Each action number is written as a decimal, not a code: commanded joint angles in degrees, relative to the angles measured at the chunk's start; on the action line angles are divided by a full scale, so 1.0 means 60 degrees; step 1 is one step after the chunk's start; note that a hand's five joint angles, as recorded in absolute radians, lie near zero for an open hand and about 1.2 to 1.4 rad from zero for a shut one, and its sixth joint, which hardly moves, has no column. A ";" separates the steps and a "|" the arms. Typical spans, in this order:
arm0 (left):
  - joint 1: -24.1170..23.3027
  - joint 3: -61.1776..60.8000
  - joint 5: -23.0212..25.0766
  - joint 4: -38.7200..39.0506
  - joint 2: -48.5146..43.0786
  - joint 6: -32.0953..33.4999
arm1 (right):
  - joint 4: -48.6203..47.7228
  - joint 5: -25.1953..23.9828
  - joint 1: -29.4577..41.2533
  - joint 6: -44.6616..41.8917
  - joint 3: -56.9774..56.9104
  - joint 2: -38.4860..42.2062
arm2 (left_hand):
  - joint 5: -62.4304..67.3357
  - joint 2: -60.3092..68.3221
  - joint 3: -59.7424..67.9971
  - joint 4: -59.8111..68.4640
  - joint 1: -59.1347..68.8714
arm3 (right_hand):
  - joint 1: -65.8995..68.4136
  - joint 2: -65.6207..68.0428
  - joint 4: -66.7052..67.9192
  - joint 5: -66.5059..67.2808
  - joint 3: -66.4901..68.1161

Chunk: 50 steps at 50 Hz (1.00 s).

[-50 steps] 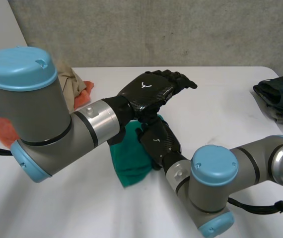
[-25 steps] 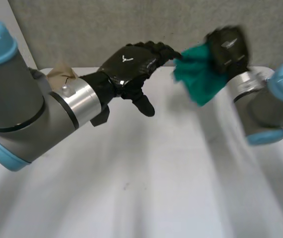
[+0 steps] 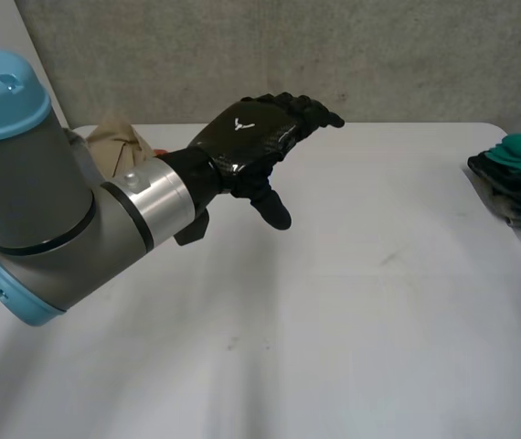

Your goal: Fold the laundry.

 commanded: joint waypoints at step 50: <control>0.3666 0.1027 -0.1980 0.0192 0.0593 0.1382 | 0.1544 0.1658 0.6738 -0.4754 0.7717 -0.8735 | -0.0075 -0.0078 0.0057 -0.0081 -0.0080 | -0.8252 -0.9239 -0.9771 -0.8950 -0.9358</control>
